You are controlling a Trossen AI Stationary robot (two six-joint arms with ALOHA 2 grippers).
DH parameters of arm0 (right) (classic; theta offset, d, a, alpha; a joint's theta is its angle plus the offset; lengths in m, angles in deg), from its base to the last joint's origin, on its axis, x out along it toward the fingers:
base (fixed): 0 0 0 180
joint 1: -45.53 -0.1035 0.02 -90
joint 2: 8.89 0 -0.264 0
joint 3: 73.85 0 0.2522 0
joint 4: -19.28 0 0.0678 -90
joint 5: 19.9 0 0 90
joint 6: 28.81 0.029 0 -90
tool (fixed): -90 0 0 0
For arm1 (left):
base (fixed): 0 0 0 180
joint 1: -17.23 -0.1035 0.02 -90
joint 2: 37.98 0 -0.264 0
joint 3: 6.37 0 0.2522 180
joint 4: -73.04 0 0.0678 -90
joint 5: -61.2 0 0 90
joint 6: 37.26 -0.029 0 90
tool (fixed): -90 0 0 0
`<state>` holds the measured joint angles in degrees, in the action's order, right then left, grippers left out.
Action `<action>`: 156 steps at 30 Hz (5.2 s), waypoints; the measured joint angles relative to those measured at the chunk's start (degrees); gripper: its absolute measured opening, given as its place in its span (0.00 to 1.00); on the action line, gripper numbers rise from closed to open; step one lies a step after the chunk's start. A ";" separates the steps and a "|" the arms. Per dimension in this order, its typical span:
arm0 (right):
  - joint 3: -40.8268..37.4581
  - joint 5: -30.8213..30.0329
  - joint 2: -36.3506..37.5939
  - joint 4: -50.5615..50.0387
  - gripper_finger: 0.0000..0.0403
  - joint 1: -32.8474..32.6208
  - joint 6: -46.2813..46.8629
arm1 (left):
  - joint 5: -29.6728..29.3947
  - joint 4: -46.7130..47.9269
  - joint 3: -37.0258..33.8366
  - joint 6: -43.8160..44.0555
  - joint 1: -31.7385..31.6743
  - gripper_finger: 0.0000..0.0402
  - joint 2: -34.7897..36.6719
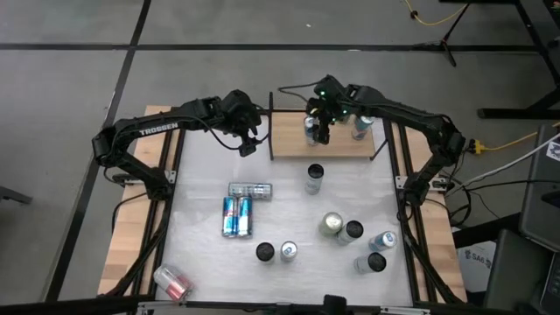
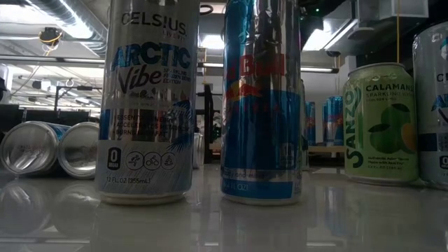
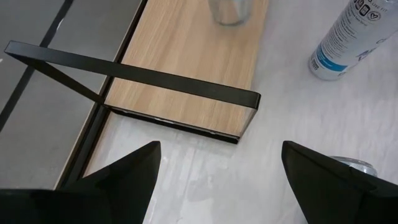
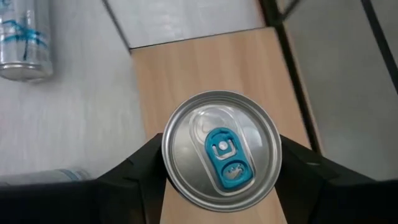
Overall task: Place canned beverage on shelf
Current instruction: Put the blue soda can on the shelf aligned with the other blue soda cans
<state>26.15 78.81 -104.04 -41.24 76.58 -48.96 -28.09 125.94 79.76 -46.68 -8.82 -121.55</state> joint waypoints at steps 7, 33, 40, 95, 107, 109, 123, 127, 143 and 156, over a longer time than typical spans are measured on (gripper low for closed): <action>-0.12 0.46 5.39 -3.06 0.55 3.52 0.43 | 0.00 -0.02 0.01 -0.01 0.00 0.81 0.00; -32.17 -13.55 26.56 18.29 0.57 9.12 13.32 | -0.02 -3.30 -0.01 -0.19 -0.02 0.81 0.00; -33.56 -15.59 26.54 18.70 0.57 9.58 10.91 | -0.02 -3.26 0.00 -0.17 -0.02 0.81 0.00; -33.51 -8.68 24.39 19.54 0.68 13.99 10.75 | 0.00 -3.19 -0.01 -0.14 0.00 0.81 0.00; -33.51 -8.63 24.39 19.58 0.77 13.97 10.87 | 0.00 -3.21 -0.01 -0.14 0.00 0.81 0.00; -33.51 -8.63 24.39 19.60 0.76 13.98 10.85 | 0.00 -3.19 -0.01 -0.10 0.00 0.81 0.00; -29.78 -8.63 27.84 19.59 0.76 13.97 10.87 | 0.00 -3.19 -0.01 -0.08 0.00 0.81 0.00; -28.43 -6.44 29.30 19.73 0.76 13.93 10.89 | 0.00 -3.19 -0.01 -0.06 -0.01 0.81 0.00; -27.19 20.24 30.10 21.51 0.76 13.91 10.89 | 0.00 -3.18 0.00 -0.01 0.00 0.81 0.00; -27.21 39.16 30.08 23.34 0.76 5.94 10.89 | 0.00 -3.19 -0.01 -0.01 0.00 0.81 0.00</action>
<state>-1.06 117.97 -73.97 -17.90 82.51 -38.07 -28.09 122.75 79.75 -46.70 -8.82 -121.55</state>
